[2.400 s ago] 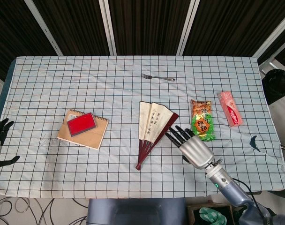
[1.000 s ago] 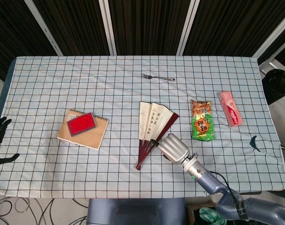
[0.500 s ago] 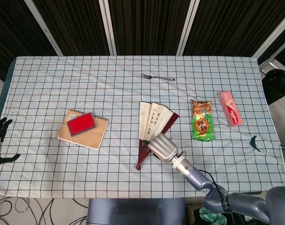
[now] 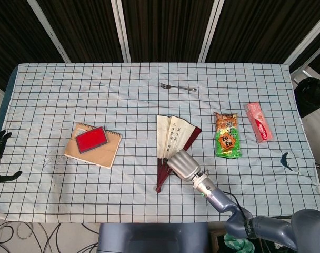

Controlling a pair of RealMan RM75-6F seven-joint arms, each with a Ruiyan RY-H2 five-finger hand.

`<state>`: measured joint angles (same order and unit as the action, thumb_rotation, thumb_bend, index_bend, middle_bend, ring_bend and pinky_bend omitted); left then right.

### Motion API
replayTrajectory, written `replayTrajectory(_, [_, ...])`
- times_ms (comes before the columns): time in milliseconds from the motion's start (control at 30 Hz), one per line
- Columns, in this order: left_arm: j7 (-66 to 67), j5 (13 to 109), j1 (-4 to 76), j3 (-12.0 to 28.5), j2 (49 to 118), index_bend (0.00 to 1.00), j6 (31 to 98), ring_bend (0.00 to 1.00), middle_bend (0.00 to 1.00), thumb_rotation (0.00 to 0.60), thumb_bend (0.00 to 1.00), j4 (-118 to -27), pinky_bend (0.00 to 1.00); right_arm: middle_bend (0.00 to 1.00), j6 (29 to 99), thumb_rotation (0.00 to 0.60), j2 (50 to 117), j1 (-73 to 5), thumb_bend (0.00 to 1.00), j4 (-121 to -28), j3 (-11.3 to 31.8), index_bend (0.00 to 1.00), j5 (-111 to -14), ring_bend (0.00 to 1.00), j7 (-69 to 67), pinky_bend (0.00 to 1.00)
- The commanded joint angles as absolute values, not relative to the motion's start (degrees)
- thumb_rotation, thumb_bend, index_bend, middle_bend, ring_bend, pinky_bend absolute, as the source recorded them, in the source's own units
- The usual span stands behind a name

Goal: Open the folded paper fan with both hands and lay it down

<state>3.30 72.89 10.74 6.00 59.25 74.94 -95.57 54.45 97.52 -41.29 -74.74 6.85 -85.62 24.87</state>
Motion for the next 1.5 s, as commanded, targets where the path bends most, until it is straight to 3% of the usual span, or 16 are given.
replayTrajectory(33, [3.1, 73.1, 10.7, 5.9, 59.3, 0.0, 75.1, 0.0, 0.0, 0.6, 0.0, -95.4, 0.0, 0.83, 54.6, 0.6, 97.5, -41.2, 0.26, -74.7, 6.7, 0.47, -85.3, 0.86, 24.7, 0.72])
replayTrajectory(200, [2.8, 73.3, 10.7, 5.9, 59.5, 0.0, 75.2, 0.0, 0.0, 0.6, 0.0, -95.1, 0.0, 0.83, 54.9, 0.6, 97.4, -41.2, 0.31, -74.8, 6.4, 0.52, -85.0, 0.86, 24.6, 0.72])
replayTrajectory(433, [2.3, 73.5, 10.7, 6.0, 59.6, 0.0, 75.2, 0.0, 0.0, 0.6, 0.0, -94.9, 0.0, 0.83, 55.4, 0.6, 97.4, -41.1, 0.59, -75.7, 6.0, 0.64, -85.0, 0.86, 23.8, 0.72])
replayTrajectory(633, [2.0, 73.8, 10.7, 5.9, 59.6, 0.0, 75.3, 0.0, 0.0, 0.6, 0.0, -94.7, 0.0, 0.83, 56.1, 0.6, 96.8, -41.1, 0.73, -77.2, 6.0, 0.69, -85.0, 0.86, 22.7, 0.72])
replayTrajectory(833, [2.1, 73.9, 10.5, 5.8, 59.7, 0.0, 75.5, 0.0, 0.0, 0.6, 0.0, -94.9, 0.0, 0.83, 57.8, 0.6, 95.3, -41.5, 0.77, -80.1, 7.5, 0.72, -85.3, 0.86, 21.3, 0.72])
replayTrajectory(1500, [4.3, 77.8, 11.3, 6.6, 57.4, 0.0, 78.1, 0.0, 0.0, 0.6, 0.0, -100.5, 0.0, 0.83, 60.7, 0.6, 88.4, -45.9, 0.79, -92.2, 19.8, 0.78, -80.0, 0.86, 21.1, 0.72])
